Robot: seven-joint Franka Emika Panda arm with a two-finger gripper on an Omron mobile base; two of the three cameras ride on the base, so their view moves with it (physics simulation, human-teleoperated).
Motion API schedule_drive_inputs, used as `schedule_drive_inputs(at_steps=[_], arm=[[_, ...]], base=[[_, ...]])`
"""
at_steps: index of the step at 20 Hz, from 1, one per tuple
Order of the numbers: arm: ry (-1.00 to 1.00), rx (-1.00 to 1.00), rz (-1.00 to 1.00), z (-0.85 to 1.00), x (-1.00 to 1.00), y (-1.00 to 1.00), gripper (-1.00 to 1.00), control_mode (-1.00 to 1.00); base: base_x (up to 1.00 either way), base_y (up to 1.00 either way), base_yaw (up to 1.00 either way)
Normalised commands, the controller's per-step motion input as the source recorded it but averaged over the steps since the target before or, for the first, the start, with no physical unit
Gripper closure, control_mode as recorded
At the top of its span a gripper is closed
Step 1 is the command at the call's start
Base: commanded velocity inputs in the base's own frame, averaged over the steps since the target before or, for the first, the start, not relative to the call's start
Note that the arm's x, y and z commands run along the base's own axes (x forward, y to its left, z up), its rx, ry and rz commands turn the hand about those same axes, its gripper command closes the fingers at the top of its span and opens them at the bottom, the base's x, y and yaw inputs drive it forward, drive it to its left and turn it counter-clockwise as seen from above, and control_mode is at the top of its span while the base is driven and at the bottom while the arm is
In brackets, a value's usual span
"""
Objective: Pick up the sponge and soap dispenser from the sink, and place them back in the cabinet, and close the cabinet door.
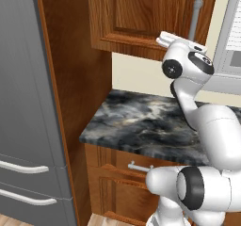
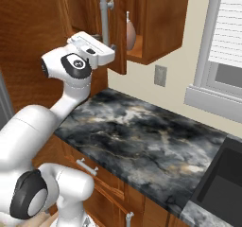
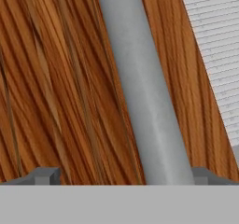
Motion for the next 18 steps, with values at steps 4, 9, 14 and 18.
schedule_drive_inputs(at_steps=[4, 9, 14, 18], arm=[[0.0, 0.0, 0.04, -0.03, 0.14, -0.4, -1.0, -1.0], [0.0, 0.0, 0.03, -0.03, 0.11, -0.32, -1.0, -1.0], [0.0, 0.0, 0.0, 0.0, 0.13, -0.21, -1.0, -1.0], [0.0, 0.0, 0.01, 0.0, 0.17, -0.32, -1.0, -1.0]], base=[[0.0, 0.0, 0.0], [0.0, 0.0, 0.0], [0.0, 0.0, 0.0], [0.0, 0.0, 0.0]])
